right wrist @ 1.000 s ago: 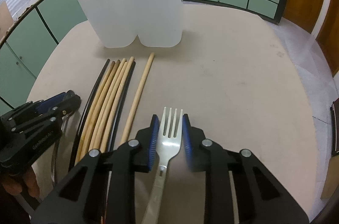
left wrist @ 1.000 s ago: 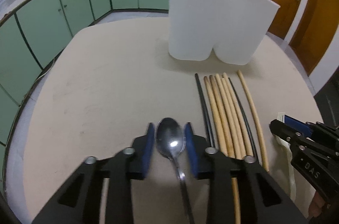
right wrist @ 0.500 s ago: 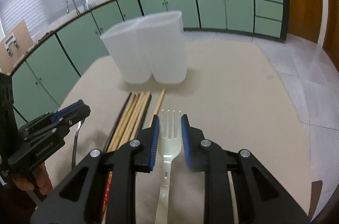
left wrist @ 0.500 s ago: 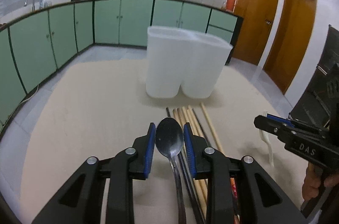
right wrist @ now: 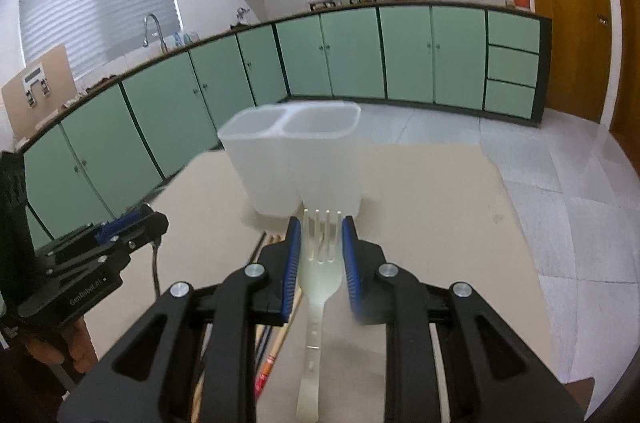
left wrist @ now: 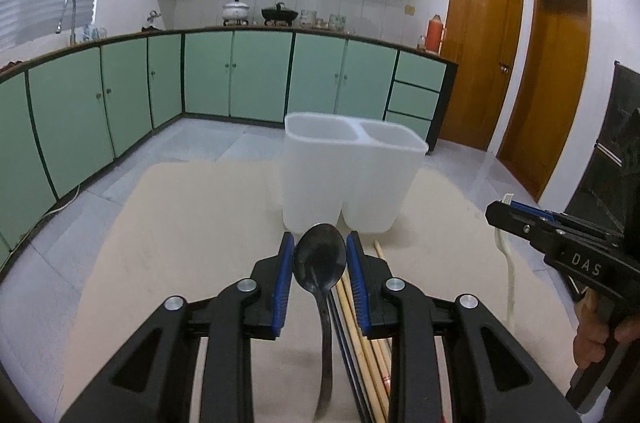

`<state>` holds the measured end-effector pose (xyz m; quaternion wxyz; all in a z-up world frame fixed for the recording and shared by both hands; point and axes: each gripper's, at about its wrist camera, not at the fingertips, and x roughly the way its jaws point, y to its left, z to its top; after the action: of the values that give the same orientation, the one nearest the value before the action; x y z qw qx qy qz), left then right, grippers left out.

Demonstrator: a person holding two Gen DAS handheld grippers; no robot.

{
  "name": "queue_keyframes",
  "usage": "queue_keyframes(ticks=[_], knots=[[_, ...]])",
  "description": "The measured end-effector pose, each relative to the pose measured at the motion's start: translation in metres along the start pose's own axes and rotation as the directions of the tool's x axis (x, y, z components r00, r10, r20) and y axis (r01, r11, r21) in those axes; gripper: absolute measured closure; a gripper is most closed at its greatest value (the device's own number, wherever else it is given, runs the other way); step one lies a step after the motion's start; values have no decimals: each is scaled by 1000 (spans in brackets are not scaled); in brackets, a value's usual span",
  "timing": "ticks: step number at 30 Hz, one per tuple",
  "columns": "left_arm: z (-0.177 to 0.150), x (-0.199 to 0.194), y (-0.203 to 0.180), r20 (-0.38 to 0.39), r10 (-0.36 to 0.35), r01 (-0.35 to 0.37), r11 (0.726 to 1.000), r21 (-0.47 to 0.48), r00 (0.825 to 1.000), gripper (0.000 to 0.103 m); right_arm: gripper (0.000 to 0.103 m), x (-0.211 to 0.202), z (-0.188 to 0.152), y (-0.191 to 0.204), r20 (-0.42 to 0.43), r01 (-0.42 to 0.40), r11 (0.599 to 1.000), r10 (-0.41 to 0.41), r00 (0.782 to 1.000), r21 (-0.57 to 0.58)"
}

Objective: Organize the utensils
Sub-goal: 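Lift the spoon and fork and carry both toward the white holder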

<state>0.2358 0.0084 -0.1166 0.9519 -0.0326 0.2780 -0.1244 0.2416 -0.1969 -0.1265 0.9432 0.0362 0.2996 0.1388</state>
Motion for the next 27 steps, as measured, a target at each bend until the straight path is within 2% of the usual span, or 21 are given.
queue_keyframes(ticks=[6, 11, 15, 19, 24, 27], knots=[[19, -14, 2, 57, -17, 18, 1000, -12, 998, 77, 83, -9, 22, -1, 75, -25, 1000, 25, 997, -9], [47, -22, 3, 120, -33, 35, 999, -21, 992, 78, 83, -8, 50, -6, 144, -39, 999, 41, 989, -13], [79, -27, 7, 188, -44, 50, 998, -27, 981, 78, 83, -5, 83, -9, 213, -60, 998, 62, 975, -17], [117, -25, 6, 270, -57, 62, 998, -12, 961, 78, 83, 3, 118, -10, 287, -67, 997, 74, 955, -34], [151, -5, 1, 323, -75, 78, 997, 2, 943, 78, 83, 23, 148, -13, 341, -57, 997, 69, 938, -44], [161, 22, 2, 318, -80, 86, 996, -4, 945, 78, 83, 45, 156, -16, 356, -27, 998, 45, 933, -57]])
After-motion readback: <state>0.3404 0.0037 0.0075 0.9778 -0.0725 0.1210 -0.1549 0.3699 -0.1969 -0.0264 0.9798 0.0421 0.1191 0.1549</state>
